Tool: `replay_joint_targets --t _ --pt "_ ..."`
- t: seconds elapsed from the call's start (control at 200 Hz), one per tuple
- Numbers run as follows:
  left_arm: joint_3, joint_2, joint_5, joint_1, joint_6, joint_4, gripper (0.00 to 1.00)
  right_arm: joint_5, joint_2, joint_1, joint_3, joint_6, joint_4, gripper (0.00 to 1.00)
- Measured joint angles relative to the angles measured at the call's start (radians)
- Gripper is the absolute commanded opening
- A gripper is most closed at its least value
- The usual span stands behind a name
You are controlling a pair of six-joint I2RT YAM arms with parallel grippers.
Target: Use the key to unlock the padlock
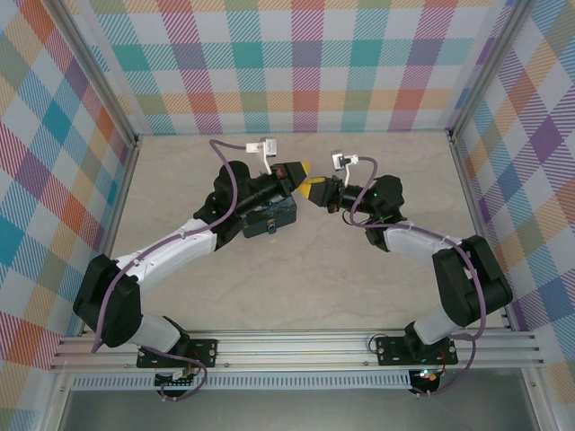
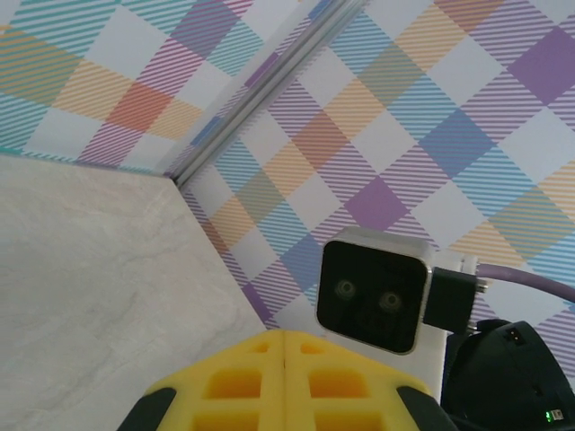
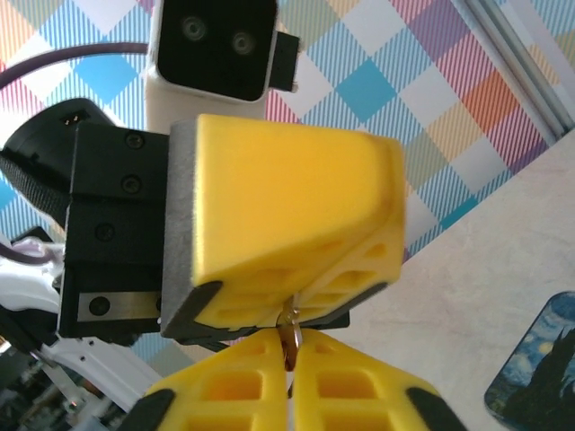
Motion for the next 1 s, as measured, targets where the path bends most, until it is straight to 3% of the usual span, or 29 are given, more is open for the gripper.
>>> replay_joint_targets --t 0.175,0.31,0.43,0.54,0.7,1.005 --pt "0.0 -0.012 -0.008 0.0 0.026 -0.042 0.45 0.007 -0.037 0.0 0.0 -0.068 -0.121 0.0" --pt "0.0 -0.071 -0.019 0.016 0.08 -0.115 0.62 0.007 -0.115 0.0 0.001 -0.199 -0.301 0.0" --pt "0.003 -0.154 -0.003 0.037 0.154 -0.187 0.74 0.006 -0.202 -0.001 0.039 -0.387 -0.566 0.01" --pt "0.02 -0.216 0.068 0.052 0.23 -0.246 0.79 0.0 -0.255 -0.001 0.119 -0.561 -0.805 0.01" --pt "0.067 -0.228 0.216 0.055 0.339 -0.329 0.78 -0.024 -0.276 -0.001 0.208 -0.729 -1.033 0.01" --pt "0.078 -0.154 0.363 0.055 0.405 -0.399 0.67 -0.032 -0.27 0.039 0.222 -0.795 -1.143 0.02"
